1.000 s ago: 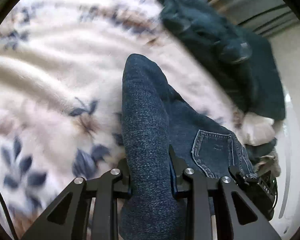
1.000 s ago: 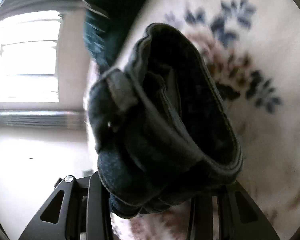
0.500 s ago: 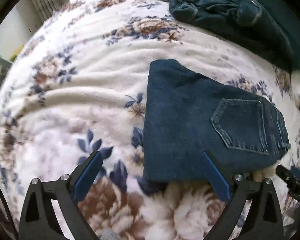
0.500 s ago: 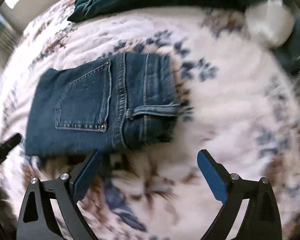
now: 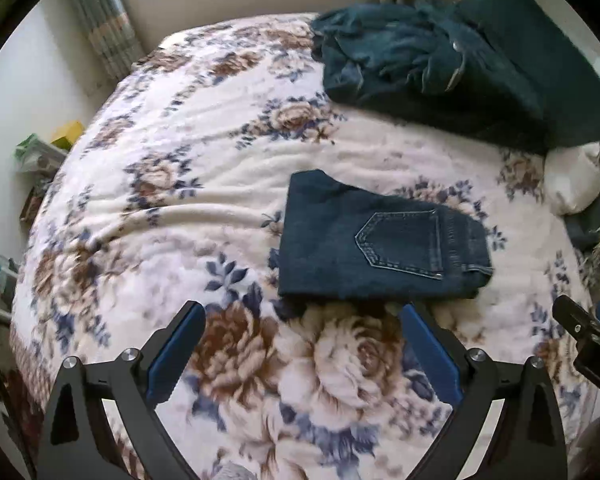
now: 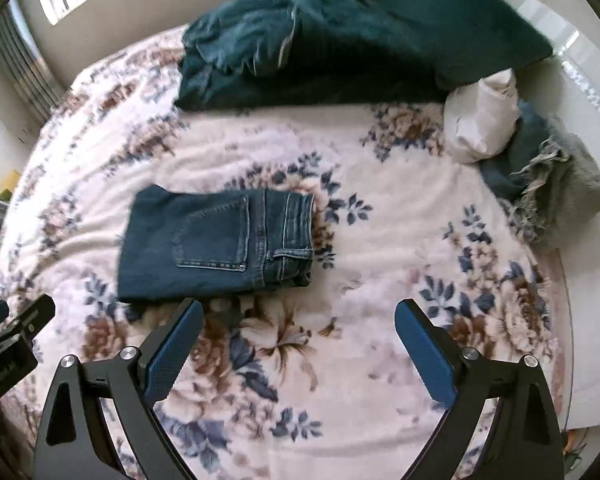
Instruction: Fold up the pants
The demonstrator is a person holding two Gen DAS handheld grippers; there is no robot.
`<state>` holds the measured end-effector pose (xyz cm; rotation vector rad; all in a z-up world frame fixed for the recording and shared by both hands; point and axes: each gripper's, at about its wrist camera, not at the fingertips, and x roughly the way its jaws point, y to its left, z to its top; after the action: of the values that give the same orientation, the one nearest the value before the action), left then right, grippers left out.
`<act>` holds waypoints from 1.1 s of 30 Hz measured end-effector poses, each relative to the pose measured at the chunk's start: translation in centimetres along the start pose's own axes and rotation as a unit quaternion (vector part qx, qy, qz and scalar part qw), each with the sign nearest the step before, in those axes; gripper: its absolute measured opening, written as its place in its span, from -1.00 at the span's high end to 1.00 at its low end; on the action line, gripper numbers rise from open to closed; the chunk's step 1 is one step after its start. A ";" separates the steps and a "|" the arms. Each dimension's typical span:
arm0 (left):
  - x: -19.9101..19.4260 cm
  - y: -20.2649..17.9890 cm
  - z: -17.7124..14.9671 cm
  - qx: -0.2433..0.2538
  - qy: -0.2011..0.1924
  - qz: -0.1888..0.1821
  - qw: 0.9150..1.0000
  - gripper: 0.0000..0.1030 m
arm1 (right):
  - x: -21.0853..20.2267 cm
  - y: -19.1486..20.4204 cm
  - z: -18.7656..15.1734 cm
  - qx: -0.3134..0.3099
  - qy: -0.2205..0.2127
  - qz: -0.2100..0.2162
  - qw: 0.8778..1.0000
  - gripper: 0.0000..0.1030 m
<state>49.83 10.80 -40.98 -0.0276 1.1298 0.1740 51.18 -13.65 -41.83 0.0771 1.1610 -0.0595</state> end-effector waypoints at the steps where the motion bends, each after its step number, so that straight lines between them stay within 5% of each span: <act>1: -2.0 0.2 -0.3 -0.008 -0.007 0.000 1.000 -0.94 | -1.6 -0.3 -0.1 0.000 -0.005 0.002 1.000 -0.91; 9: -14.3 0.7 -2.5 -0.030 -0.053 0.013 0.998 -0.94 | -15.7 -1.4 -2.1 -0.050 -0.053 0.003 0.997 -0.91; 18: -28.7 0.0 -5.2 0.001 -0.104 0.027 0.994 -0.94 | -31.9 -2.8 -4.5 -0.065 -0.095 0.024 0.993 -0.91; 33: -41.0 1.6 -7.7 0.009 -0.165 -0.002 0.986 -0.94 | -49.9 -2.9 -9.0 -0.076 -0.163 0.035 0.983 -0.91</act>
<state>25.71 6.42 -7.19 0.0138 0.7999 0.1578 22.85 -15.33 0.31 -0.0267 0.8311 0.0773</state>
